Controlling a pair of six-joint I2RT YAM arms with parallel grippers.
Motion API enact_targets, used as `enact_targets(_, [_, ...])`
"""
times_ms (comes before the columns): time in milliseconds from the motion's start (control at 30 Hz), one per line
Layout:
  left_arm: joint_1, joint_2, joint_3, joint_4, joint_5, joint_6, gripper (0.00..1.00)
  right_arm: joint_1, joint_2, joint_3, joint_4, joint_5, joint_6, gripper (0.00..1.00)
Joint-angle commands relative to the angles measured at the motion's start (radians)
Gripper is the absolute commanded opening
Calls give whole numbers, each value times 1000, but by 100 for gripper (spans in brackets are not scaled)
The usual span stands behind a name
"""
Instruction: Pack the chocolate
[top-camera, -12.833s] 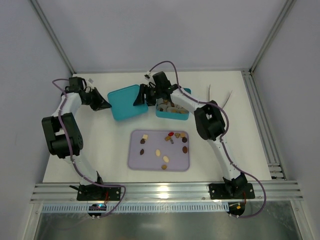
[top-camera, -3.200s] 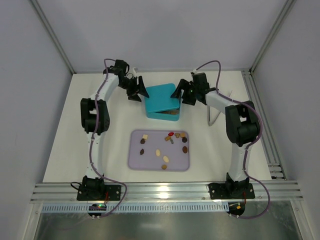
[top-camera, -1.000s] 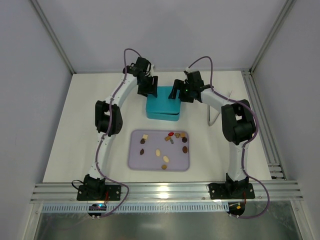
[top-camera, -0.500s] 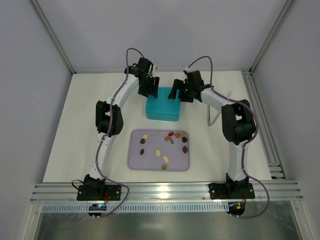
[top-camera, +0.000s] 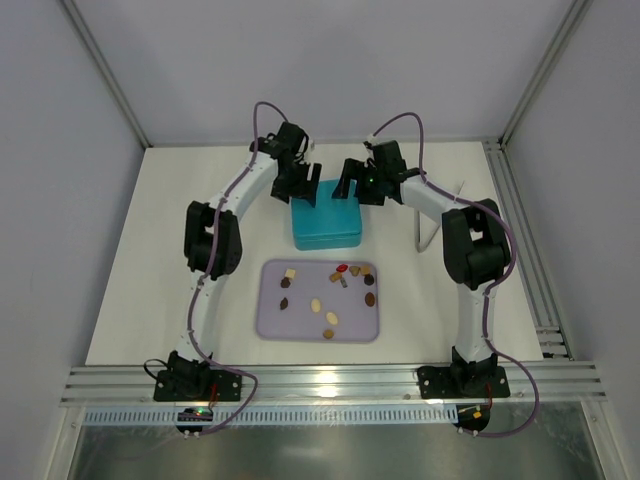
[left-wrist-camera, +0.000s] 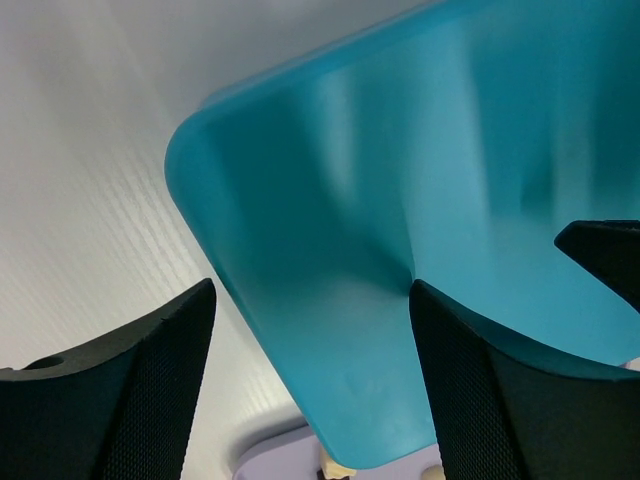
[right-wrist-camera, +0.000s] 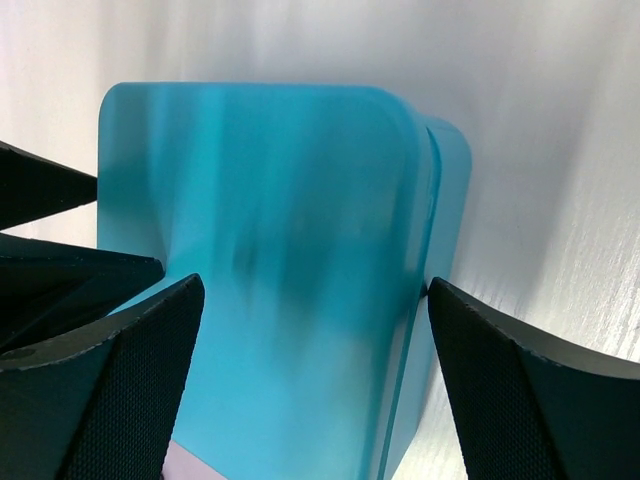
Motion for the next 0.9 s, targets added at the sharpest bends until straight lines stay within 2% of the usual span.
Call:
enact_targets(0, [-10,-24,-41,-14,12,-6,77,13,-19,35,14,-31,-4,93])
enact_targets(300, [34,-88,-107,53,156,-58,84,-20,-48,0,-1,-69,3,96])
enact_targets(867, [54,-202,-297,167,287,-123,85,-24,-129,-140,39,-112,26,99])
